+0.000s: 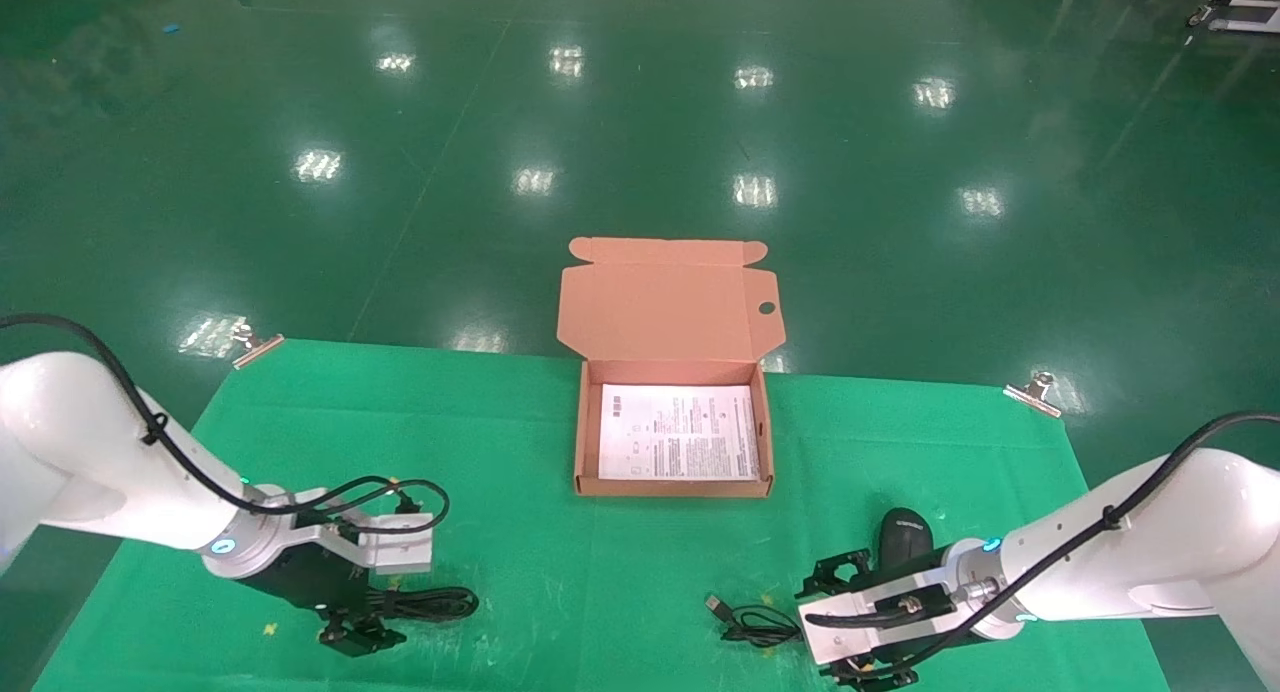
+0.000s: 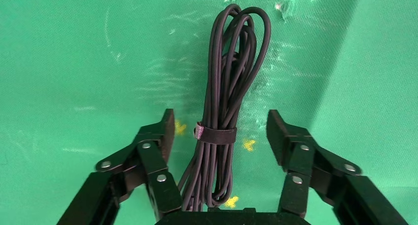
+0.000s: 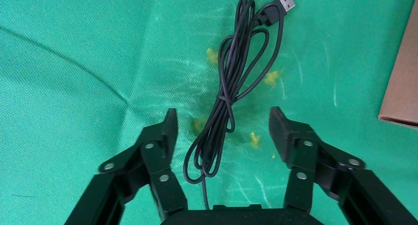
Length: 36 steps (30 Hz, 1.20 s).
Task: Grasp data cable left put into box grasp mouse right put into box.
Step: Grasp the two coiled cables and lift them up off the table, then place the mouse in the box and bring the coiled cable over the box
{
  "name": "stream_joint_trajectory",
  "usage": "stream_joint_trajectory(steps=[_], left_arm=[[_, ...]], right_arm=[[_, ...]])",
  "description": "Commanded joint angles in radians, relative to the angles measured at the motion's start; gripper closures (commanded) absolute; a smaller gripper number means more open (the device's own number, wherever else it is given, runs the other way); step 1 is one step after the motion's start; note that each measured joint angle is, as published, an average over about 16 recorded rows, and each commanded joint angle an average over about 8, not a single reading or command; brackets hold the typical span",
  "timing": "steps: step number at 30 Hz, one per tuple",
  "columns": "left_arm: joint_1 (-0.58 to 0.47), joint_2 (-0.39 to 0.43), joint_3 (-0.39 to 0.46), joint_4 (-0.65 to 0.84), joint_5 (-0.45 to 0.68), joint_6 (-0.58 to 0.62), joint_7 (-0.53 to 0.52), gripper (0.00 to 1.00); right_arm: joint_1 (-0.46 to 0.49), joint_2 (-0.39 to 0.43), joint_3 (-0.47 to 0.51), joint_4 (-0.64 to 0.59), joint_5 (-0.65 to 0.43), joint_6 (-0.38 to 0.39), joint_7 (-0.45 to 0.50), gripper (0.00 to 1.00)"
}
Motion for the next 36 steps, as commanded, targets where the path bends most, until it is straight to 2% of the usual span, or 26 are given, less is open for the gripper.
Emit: stream_joint_trajectory(steps=[1, 25, 30, 36], left_arm=[[0.000, -0.001, 0.000, -0.002, 0.000, 0.001, 0.000, 1.00], [0.001, -0.002, 0.000, -0.007, 0.000, 0.002, -0.001, 1.00], [-0.030, -0.025, -0.003, -0.032, 0.000, 0.006, 0.014, 1.00], [-0.124, -0.114, -0.044, -0.158, -0.045, 0.039, 0.065, 1.00]], right_arm=[[0.000, 0.001, 0.000, 0.002, 0.000, 0.000, 0.001, 1.00], [0.008, 0.010, 0.007, 0.010, 0.005, 0.001, 0.003, 1.00], [0.078, 0.071, 0.058, 0.035, 0.045, 0.011, 0.026, 1.00], [0.211, 0.168, 0.140, 0.131, 0.076, 0.078, 0.075, 1.00]])
